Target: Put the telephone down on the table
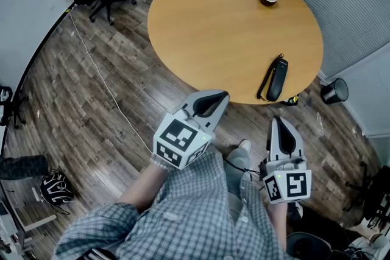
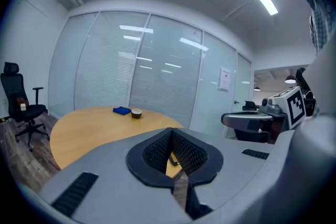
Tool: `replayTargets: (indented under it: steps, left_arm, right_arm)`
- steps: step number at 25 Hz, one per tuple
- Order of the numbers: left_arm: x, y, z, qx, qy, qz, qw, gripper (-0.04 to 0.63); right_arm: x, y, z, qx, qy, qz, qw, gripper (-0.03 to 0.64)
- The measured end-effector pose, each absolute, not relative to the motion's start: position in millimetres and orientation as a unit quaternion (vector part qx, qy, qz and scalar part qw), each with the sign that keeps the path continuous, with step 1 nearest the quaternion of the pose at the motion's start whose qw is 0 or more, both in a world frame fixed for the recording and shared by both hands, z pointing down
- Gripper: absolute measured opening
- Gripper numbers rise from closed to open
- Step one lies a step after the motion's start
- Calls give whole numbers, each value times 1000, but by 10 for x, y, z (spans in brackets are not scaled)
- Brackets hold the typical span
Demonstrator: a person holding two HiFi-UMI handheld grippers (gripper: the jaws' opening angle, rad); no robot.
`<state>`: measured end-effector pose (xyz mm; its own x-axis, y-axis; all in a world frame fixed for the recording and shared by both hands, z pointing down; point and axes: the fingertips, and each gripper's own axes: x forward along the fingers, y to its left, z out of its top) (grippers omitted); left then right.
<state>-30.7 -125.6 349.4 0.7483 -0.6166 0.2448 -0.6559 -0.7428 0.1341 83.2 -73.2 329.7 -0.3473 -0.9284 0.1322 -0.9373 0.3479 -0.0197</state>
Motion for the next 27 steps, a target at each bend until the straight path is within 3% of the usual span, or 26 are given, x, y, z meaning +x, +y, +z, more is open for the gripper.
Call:
replayTargets:
  steps: [27]
  left_arm:
    - [-346, -1212, 3534, 927, -346, 100, 110, 8]
  right_arm:
    - [789, -710, 3318, 565, -822, 46, 59, 9]
